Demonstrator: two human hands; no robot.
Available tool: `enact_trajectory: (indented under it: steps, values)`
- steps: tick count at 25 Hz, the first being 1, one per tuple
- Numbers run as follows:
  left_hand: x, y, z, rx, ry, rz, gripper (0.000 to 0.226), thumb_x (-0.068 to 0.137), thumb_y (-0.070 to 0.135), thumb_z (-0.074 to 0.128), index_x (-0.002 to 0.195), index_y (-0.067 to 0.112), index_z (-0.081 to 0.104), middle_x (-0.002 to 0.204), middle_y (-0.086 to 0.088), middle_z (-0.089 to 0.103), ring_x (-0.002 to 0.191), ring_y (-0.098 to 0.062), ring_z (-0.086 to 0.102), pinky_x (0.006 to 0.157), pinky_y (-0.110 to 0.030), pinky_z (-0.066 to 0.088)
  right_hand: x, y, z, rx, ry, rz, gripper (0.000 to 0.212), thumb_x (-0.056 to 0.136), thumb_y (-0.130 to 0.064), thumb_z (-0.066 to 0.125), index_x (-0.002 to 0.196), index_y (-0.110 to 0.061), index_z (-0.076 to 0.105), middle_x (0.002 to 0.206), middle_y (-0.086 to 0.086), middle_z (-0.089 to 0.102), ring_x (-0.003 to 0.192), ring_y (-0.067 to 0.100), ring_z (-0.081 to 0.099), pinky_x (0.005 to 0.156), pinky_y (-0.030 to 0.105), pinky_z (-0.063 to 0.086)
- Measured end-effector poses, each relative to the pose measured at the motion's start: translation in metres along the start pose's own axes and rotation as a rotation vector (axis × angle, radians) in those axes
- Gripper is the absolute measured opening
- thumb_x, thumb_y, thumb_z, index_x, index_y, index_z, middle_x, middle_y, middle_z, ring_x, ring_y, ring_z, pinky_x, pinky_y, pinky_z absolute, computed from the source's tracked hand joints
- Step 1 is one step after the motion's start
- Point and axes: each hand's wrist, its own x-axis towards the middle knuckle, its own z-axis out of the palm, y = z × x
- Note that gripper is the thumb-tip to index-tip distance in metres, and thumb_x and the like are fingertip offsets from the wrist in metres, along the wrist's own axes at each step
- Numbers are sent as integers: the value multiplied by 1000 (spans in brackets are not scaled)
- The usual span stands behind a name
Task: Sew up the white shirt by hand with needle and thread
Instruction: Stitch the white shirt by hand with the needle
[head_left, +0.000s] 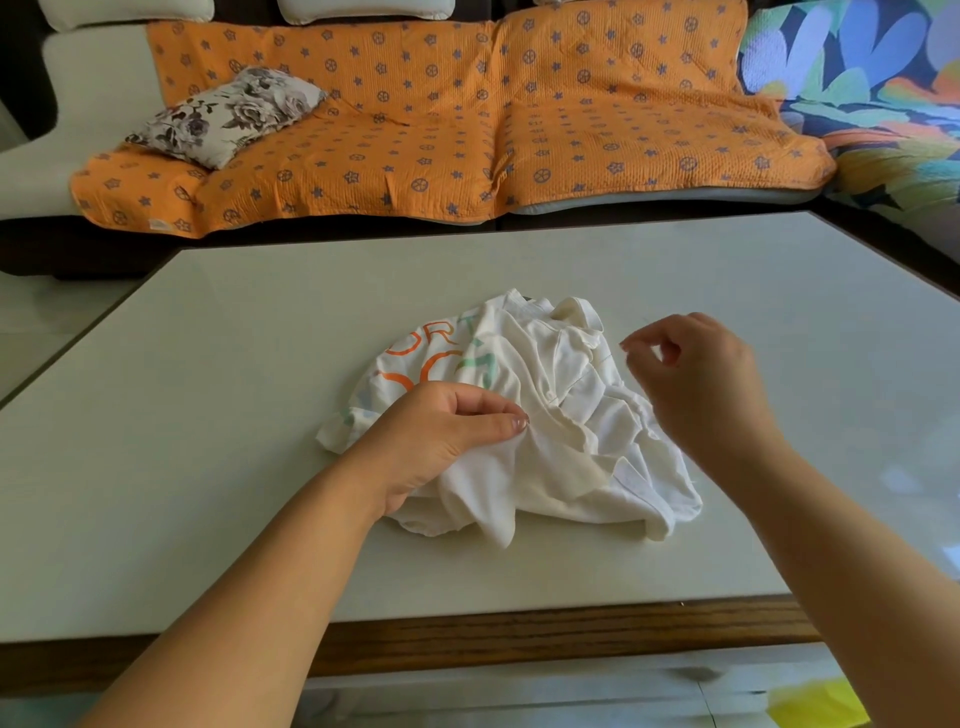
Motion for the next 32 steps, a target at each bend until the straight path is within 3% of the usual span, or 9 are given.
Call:
enact_trajectory:
  steps: [2, 6, 10, 15, 18, 20, 23, 27, 32]
  values:
    - [-1, 0, 0, -1, -1, -1, 8, 84, 17, 72, 83, 24, 76, 82, 11, 74, 83, 3, 66, 82, -17, 44, 3, 5, 1, -112, -113, 28, 24, 95, -18, 51, 95, -10, 73, 93, 3, 62, 78, 18, 55, 67, 30, 42]
    - [-1, 0, -1, -2, -10, 1, 6, 84, 18, 73, 84, 23, 77, 85, 9, 75, 86, 1, 66, 85, -18, 45, -11, -11, 3, 0, -264, -126, 28, 96, -14, 49, 109, -23, 73, 85, -9, 53, 66, 4, 50, 59, 11, 38]
    - [-1, 0, -1, 7, -16, 10, 5, 82, 21, 74, 85, 23, 77, 89, 6, 76, 90, -1, 67, 88, -19, 45, -25, -20, 5, 107, -512, -181, 18, 91, -26, 61, 98, -38, 73, 73, -8, 47, 63, 0, 47, 62, 15, 34]
    - [-2, 0, -1, 0, -13, 11, 7, 83, 18, 73, 83, 24, 77, 84, 8, 75, 84, 1, 67, 81, -14, 45, -26, -17, 11, 115, -422, -213, 13, 88, -22, 66, 78, -29, 71, 67, -9, 46, 62, 0, 46, 59, 14, 34]
    - [-2, 1, -1, -6, -15, 3, 9, 83, 16, 74, 80, 24, 77, 84, 9, 75, 84, 1, 67, 82, -16, 45, -13, -9, 7, 30, -182, -146, 12, 88, -17, 63, 83, -21, 72, 72, -9, 51, 63, 4, 48, 56, 12, 35]
    - [-2, 0, -1, 1, -11, 3, 10, 83, 15, 73, 80, 25, 77, 81, 11, 75, 82, 3, 66, 81, -16, 45, -2, -1, 1, -40, -50, -12, 15, 91, -18, 58, 89, -15, 73, 79, -4, 55, 66, 10, 49, 58, 21, 36]
    - [-3, 0, -1, 3, -13, 1, 9, 84, 15, 73, 81, 24, 76, 80, 11, 74, 82, 3, 66, 82, -18, 44, 5, 7, 1, -174, -191, 62, 25, 94, -16, 50, 93, -8, 73, 92, 9, 67, 79, 25, 58, 65, 35, 45]
    - [-2, 1, -1, 7, -12, 4, 9, 83, 16, 74, 81, 24, 77, 82, 11, 75, 83, 4, 66, 81, -15, 44, -10, -9, 3, -63, -307, -89, 27, 96, -17, 48, 103, -24, 73, 90, -7, 58, 71, 3, 53, 61, 11, 37]
    - [-3, 1, -1, 5, -20, 13, 8, 84, 16, 73, 83, 23, 77, 84, 8, 75, 83, 3, 66, 75, -8, 47, -28, -20, 2, 119, -521, -183, 15, 90, -27, 63, 91, -37, 74, 68, -10, 45, 61, -1, 46, 61, 16, 33]
